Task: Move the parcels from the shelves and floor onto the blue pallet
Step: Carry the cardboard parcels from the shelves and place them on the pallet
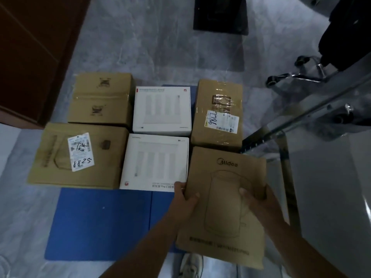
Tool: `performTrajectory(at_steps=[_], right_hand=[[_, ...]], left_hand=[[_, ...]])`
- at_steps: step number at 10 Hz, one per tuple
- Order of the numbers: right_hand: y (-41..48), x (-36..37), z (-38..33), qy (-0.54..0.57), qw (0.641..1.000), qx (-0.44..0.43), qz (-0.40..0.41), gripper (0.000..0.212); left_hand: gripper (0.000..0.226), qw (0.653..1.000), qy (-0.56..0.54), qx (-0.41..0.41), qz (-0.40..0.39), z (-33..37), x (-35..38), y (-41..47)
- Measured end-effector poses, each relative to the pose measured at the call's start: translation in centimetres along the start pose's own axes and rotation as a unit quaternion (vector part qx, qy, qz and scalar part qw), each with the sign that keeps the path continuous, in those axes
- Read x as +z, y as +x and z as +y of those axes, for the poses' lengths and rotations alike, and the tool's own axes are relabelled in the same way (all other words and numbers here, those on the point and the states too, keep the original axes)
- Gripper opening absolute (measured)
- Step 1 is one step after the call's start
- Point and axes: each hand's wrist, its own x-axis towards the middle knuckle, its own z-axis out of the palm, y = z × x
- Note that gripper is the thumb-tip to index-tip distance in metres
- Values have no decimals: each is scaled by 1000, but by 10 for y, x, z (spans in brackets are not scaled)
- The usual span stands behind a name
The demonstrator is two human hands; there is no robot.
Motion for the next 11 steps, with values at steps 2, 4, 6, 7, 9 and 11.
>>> performTrajectory(at_steps=[2,4,6,7,9,11], right_hand=[[60,9,-4,-5,1000,7,-13,91],[85,26,8,6,1000,8,-27,87],[86,27,8,-34,998,45,-33,92],[57,50,-6,-152,984,66,64,93],[-6,87,-73,-191,977,-18,-88,48],[-102,1,-247,-249,937,-221,-104,59]], left_hand=[[40,1000,-2,1,7,-8,13,37],[59,999,13,-1,45,-26,17,46],[63,997,50,4,65,-20,25,38],[53,995,68,0,77,-1,29,27],[32,989,115,61,68,81,19,-8],[70,968,187,141,91,240,-43,-108]])
